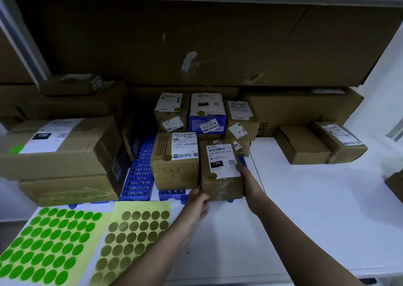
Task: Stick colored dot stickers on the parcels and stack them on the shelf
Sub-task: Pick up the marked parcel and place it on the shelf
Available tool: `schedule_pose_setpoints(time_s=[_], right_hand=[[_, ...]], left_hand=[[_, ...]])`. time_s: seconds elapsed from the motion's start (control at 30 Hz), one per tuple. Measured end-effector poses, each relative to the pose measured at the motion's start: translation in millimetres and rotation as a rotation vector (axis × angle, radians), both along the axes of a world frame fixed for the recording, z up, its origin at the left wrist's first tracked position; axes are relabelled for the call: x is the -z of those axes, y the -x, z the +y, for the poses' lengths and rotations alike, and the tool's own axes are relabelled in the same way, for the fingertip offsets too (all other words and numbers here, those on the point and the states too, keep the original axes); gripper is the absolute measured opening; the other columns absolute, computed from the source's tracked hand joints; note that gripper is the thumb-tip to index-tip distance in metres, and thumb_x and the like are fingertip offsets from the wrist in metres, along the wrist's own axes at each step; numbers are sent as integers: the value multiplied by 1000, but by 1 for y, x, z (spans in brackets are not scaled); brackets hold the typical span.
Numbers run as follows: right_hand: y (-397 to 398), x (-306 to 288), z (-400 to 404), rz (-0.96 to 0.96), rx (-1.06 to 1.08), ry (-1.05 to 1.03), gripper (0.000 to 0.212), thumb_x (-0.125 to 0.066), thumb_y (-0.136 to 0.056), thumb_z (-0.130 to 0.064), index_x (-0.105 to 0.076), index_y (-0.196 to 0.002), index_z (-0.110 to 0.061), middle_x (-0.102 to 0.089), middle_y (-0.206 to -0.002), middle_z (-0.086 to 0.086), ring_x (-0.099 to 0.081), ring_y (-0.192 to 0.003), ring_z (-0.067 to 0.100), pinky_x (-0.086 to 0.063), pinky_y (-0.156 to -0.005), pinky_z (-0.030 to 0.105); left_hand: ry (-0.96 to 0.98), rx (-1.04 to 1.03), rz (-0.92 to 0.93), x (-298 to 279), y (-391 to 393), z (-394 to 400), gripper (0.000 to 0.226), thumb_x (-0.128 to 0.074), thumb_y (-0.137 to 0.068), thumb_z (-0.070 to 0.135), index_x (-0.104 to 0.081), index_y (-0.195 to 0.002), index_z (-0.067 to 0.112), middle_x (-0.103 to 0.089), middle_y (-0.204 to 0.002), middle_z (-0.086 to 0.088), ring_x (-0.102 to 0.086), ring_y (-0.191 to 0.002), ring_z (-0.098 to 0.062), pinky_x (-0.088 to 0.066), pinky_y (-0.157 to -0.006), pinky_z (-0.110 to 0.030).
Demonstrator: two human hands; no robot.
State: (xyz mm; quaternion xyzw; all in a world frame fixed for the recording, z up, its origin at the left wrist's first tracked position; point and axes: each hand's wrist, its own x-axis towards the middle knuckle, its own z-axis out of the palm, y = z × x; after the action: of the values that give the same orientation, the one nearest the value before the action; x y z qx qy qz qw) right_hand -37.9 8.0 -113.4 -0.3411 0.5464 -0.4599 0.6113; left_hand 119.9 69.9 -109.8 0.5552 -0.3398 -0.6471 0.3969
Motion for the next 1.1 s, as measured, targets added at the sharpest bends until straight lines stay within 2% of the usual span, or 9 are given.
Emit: schedule_pose_setpoints(time_s=[0.13, 0.23, 0.37, 0.5, 0.67, 0.77, 0.87, 0.97, 1.1], right_hand=[[12, 0, 0, 6, 27, -2, 32, -53, -93, -34, -53, -122, -21, -66, -112, 9, -63, -96, 24, -53, -81, 36], [35, -5, -5, 18, 75, -12, 38, -54, -90, -37, -55, -122, -15, -65, -112, 15, -63, -93, 26, -52, -77, 36], [63, -11, -7, 40, 22, 10, 43, -56, -84, -44, -64, -115, -14, -70, -106, 15, -66, -89, 27, -51, -75, 33], [86, -16, -14, 72, -118, 60, 63, -54, -74, -53, -61, -124, -14, -68, -116, 14, -63, -109, 33, -46, -99, 43], [104, -20, -27, 157, -219, 77, 58, -49, -85, -56, -59, -127, -18, -65, -123, 11, -58, -117, 33, -35, -110, 52], [98, -24, -25, 219, -62, 37, 55, -43, -89, -64, -57, -126, -25, -62, -125, 3, -54, -120, 25, -39, -104, 44], [91, -19, -21, 220, 71, -36, 66, -41, -87, -69, -40, -137, -28, -50, -134, 1, -47, -124, 27, -40, -101, 45], [82, -17, -17, 169, 18, -89, 58, -38, -92, -63, -41, -136, -26, -51, -129, 0, -50, -119, 27, -42, -101, 45], [68, -16, -16, 171, 15, -36, 44, -33, -99, -51, -46, -132, -24, -52, -128, 2, -51, -114, 23, -43, -99, 39]], left_hand=[[39, 77, -95, -4, 8, 3, 32, -42, -98, 20, -41, -130, 22, -54, -123, -2, -53, -110, -14, -45, -86, -28], [32, 140, -129, -8, 12, -1, 35, -42, -99, 30, -42, -132, 20, -57, -120, -1, -56, -111, -17, -48, -89, -31], [-150, 93, 41, -15, 17, -16, 57, -53, -87, 53, -46, -131, 18, -62, -109, -1, -60, -107, -22, -51, -91, -39], [-317, 30, 176, -19, 20, -29, 71, -60, -76, 63, -52, -122, 9, -65, -108, -15, -61, -108, -33, -48, -94, -47], [-392, -23, 360, -19, 28, -33, 67, -65, -76, 57, -42, -123, 15, -65, -113, -23, -65, -101, -37, -53, -83, -46], [-382, -130, 394, -20, 41, -36, 59, -68, -77, 50, -46, -117, 12, -63, -110, -23, -63, -100, -38, -54, -84, -45], [-367, -277, 436, -19, 54, -41, 42, -71, -76, 45, -49, -98, 17, -60, -102, -20, -63, -96, -36, -56, -76, -42], [-373, -391, 460, -22, 64, -46, 58, -74, -72, 48, -48, -115, 17, -58, -112, -20, -62, -96, -32, -56, -62, -37], [-370, -446, 505, -29, 72, -49, 58, -71, -79, 43, -46, -121, 13, -55, -119, -17, -57, -107, -31, -53, -77, -37]])
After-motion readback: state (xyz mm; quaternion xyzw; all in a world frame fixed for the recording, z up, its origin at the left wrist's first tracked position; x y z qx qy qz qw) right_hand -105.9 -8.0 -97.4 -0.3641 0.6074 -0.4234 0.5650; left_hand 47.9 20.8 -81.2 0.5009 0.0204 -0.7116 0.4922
